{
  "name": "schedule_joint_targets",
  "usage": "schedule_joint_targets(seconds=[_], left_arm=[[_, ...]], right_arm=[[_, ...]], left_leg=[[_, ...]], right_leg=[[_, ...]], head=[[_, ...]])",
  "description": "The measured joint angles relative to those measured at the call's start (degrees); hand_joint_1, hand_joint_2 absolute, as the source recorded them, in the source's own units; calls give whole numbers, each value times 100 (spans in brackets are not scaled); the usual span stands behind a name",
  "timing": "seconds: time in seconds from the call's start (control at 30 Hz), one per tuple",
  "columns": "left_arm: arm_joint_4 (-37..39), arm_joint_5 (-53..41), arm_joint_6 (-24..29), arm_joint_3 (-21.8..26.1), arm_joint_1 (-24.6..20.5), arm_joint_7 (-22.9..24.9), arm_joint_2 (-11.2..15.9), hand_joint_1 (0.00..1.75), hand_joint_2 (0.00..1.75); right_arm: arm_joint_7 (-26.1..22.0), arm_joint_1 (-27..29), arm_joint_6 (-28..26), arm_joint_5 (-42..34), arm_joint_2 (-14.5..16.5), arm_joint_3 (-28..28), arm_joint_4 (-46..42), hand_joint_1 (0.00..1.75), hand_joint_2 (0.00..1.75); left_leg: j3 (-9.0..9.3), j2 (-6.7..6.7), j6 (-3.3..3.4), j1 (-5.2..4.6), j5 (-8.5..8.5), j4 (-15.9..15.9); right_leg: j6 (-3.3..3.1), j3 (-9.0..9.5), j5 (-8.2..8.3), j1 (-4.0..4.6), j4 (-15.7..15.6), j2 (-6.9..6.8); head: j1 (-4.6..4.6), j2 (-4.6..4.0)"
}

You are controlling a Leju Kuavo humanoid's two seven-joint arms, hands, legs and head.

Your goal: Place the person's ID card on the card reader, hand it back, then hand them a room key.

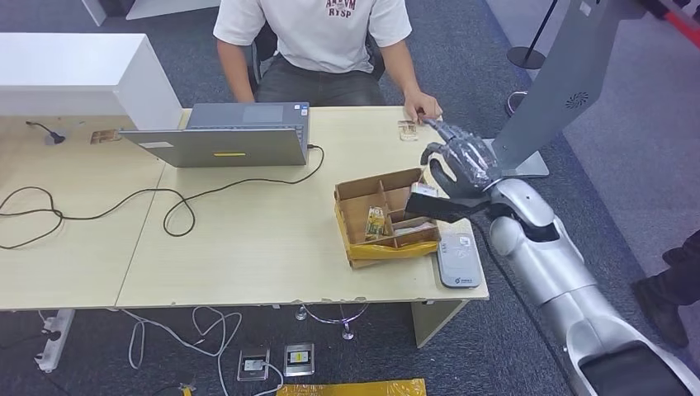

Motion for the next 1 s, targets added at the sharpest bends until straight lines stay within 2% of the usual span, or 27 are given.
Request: schedule_joint_targets(seconds=[0.27,0.43,0.7,1.0], left_arm=[[0,-37,-46,-52,-63,-17,-2,0,0],[0,-51,-126,-61,-93,-19,-4,0,0],[0,-218,-304,-98,-158,-5,20,0,0],[0,-385,-433,-288,-305,184,46,0,0]], right_arm=[[-298,-1038,200,44,-24,-317,-201,175,175],[-603,-1415,142,178,54,-291,-26,175,175],[-952,-2088,5,540,480,-124,1029,175,175],[-785,-2910,122,899,1108,249,2653,175,175]], left_leg=[[-3,3,0,0,1,0],[-7,2,0,1,1,0],[-12,-5,0,1,2,0],[-11,-9,-1,2,3,0]], right_leg=[[0,-3,0,0,1,2],[0,-2,0,0,3,2],[0,-4,0,1,7,-6],[-1,-6,-1,2,9,-9]], head=[[1,0],[1,0],[0,0],[1,0]])
